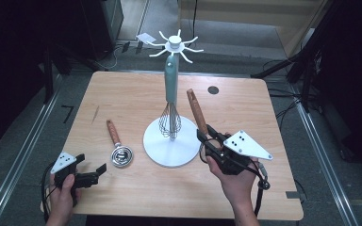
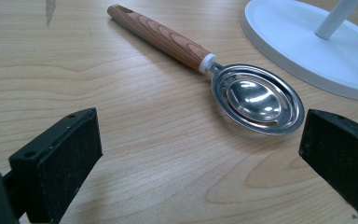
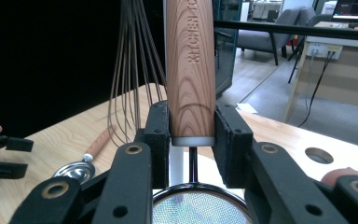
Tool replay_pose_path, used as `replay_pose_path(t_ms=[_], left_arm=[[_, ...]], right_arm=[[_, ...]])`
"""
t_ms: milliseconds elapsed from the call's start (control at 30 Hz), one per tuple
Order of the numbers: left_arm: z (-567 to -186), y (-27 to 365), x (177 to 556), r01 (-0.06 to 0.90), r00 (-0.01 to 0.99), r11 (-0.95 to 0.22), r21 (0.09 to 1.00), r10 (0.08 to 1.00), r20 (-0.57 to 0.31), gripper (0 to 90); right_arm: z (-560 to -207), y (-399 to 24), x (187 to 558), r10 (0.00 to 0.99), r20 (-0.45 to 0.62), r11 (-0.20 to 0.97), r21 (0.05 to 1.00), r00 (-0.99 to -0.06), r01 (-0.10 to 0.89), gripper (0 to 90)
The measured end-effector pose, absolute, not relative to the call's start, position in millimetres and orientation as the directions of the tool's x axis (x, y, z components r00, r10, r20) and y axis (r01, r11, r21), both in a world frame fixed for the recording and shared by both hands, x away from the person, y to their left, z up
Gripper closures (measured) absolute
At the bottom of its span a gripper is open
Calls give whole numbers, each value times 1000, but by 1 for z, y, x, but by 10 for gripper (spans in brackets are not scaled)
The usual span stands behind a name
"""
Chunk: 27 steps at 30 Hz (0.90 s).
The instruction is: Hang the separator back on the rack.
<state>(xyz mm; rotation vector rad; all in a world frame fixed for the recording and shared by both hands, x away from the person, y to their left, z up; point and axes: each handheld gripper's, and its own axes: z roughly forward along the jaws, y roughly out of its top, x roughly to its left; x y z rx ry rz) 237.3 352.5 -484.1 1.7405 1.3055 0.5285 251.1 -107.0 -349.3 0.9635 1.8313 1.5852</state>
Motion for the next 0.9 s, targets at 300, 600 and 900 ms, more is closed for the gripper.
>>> replay_pose_path(t_ms=[300,600,900], left_arm=[[-484,352,237,548,359,-69,833,919,-160,0],[-484,352,237,548,360,-70,833,919,-160,0],[-484,352,237,549,360,-70,833,919,-160,0]], right_arm=[[-338,-103,251,798,62,39,987,-599,154,705],[-326,-99,252,793,69,13,991,-605,130,705],[-319,-98,251,798,58,2,995,-599,99,706]])
